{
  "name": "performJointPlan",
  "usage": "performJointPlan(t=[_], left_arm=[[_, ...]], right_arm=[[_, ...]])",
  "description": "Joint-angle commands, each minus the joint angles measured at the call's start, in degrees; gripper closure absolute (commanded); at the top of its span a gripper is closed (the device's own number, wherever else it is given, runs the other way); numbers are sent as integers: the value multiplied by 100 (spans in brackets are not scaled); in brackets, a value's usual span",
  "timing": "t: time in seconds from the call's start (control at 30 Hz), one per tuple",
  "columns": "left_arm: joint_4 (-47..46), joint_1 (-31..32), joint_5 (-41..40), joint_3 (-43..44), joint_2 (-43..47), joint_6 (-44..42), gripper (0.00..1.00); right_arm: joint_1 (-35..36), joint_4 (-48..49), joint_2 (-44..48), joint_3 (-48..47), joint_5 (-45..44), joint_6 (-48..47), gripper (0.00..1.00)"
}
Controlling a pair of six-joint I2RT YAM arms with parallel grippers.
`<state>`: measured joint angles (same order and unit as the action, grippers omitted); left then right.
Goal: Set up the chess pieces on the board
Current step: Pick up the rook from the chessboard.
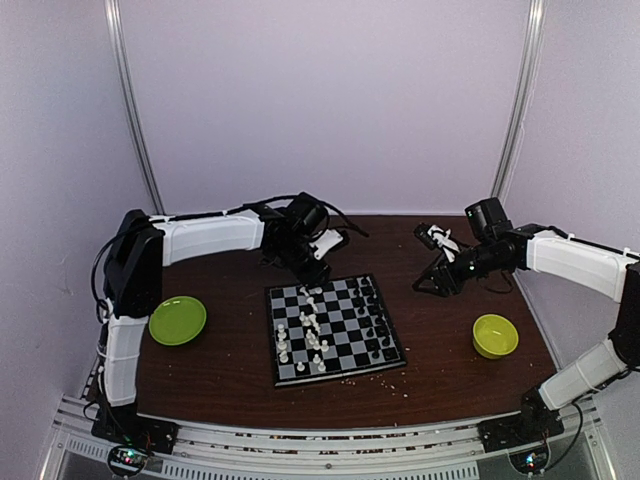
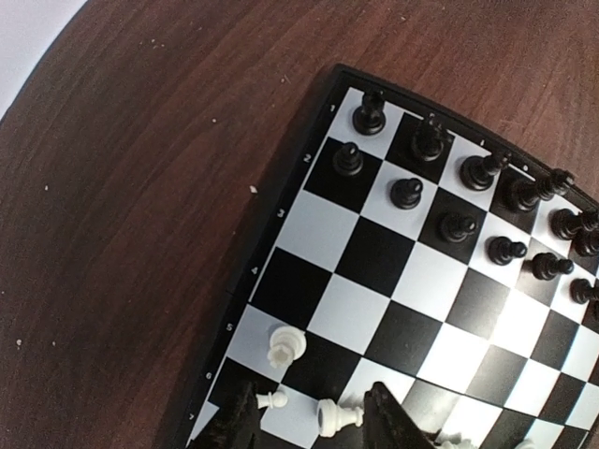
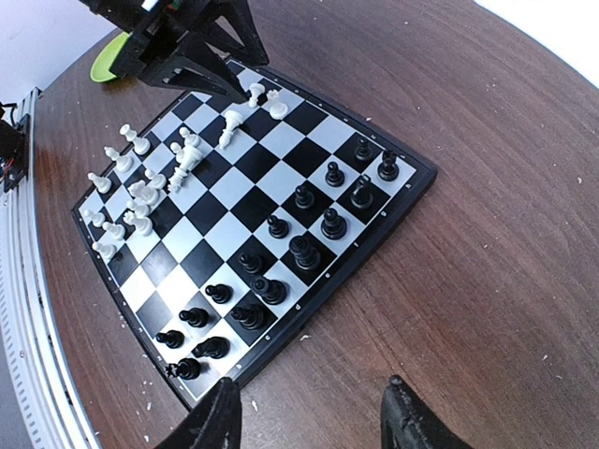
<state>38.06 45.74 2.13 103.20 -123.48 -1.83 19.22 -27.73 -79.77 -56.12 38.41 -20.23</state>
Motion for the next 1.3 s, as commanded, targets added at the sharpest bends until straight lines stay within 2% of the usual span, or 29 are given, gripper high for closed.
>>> performJointPlan(t=[0.0,0.27,0.63,0.83,1.0,1.27], left_arm=[[-7,-30,-181,316,-294,108,61],[-13,-176,22,385,-590,231,63],[-39,-212,286,470,-745,178,81],[-36,-214,332,516,-794,142,82],[-21,-223,341,534,-809,121,88],[142,-221,231,631,-931,89,87]], right_arm=[[-33,-75,120,-119,-97,-67,50],[-34,-145,43,-144,-75,-129,50],[-33,-255,-76,-201,-37,-208,50],[-33,-279,-105,-211,-27,-214,50],[-37,-290,-110,-219,-22,-212,50],[-33,-359,-110,-250,37,-247,50]])
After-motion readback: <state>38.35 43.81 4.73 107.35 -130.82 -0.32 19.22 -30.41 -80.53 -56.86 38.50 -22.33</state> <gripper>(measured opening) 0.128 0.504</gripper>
